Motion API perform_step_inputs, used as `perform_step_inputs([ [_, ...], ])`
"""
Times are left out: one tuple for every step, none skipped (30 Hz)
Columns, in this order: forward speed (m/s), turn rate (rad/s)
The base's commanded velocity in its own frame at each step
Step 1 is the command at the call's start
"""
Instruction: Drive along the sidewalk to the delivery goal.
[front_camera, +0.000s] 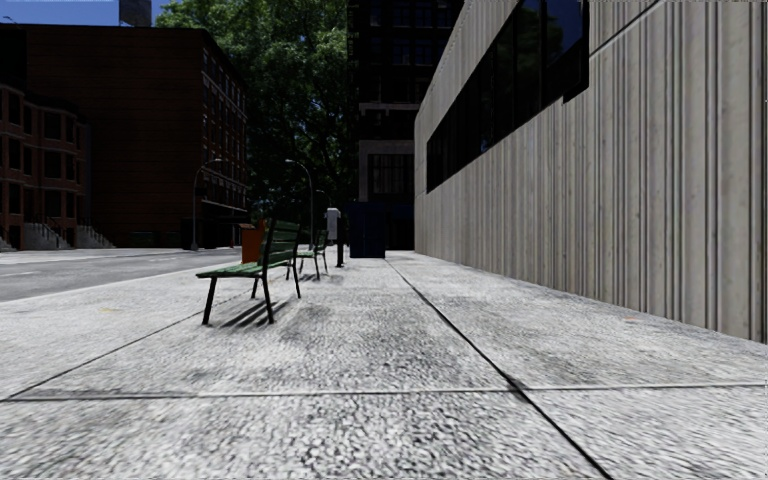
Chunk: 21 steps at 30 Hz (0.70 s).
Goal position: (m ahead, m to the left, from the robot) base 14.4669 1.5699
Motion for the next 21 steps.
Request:
perform_step_inputs([
  [2.0, 0.0],
  [2.0, 0.0],
  [2.0, 0.0],
  [2.0, 0.0],
  [2.0, 0.0],
  [2.0, 0.0],
  [2.0, 0.0],
  [2.0, 0.0],
  [2.0, 0.0],
  [2.0, 0.0],
  [2.0, 0.0],
  [2.0, 0.0],
  [2.0, 0.0],
  [2.0, 0.0],
  [2.0, 0.0],
  [2.0, 0.0],
  [2.0, 0.03],
  [2.0, 0.06],
  [2.0, 0.13],
  [2.0, 0.13],
  [2.0, 0.16],
])
